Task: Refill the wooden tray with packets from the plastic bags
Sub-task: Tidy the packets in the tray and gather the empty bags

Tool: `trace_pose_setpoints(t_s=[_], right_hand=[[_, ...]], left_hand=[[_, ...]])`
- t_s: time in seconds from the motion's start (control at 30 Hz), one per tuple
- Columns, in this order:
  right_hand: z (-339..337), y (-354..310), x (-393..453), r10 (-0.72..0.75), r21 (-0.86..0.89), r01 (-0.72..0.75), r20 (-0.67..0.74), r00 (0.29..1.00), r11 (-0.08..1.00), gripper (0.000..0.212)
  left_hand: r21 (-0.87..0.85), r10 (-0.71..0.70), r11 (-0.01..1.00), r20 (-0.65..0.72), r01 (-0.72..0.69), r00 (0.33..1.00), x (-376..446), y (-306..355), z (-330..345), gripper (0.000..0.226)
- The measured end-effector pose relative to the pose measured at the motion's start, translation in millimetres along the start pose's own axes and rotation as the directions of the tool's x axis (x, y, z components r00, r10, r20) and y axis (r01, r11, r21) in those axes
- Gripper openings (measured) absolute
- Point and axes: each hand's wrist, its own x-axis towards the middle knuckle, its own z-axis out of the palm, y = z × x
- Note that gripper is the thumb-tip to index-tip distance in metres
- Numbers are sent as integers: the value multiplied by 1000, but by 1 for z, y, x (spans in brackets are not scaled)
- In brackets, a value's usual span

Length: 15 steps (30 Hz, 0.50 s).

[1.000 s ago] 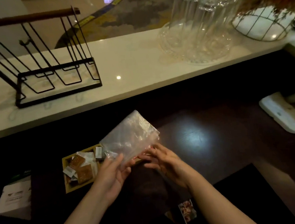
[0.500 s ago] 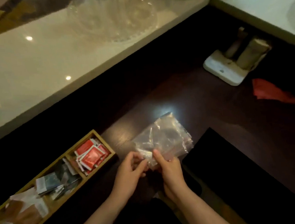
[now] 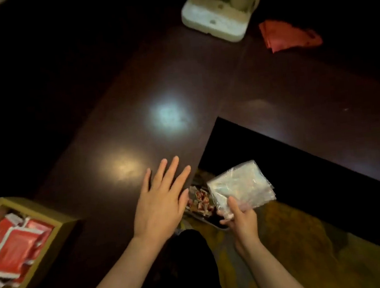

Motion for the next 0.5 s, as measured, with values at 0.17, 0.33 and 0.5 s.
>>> trace_pose_setpoints(t_s=[0.17,0.33,0.5], right_hand=[[-7,58,45,184,77,-182,-20,983,980,6],[-3,102,99,419,149,-410,-36,907,900,15],[0,127,139,497,192,-482,-32,867,855,16]], left_hand=[[39,4,999,0,-4,1000,-1,3,3,53],[67,-6,998,-9,7,1000,-2,3,7,53],[46,-10,999,-62,13,998,-3,3,14,52]])
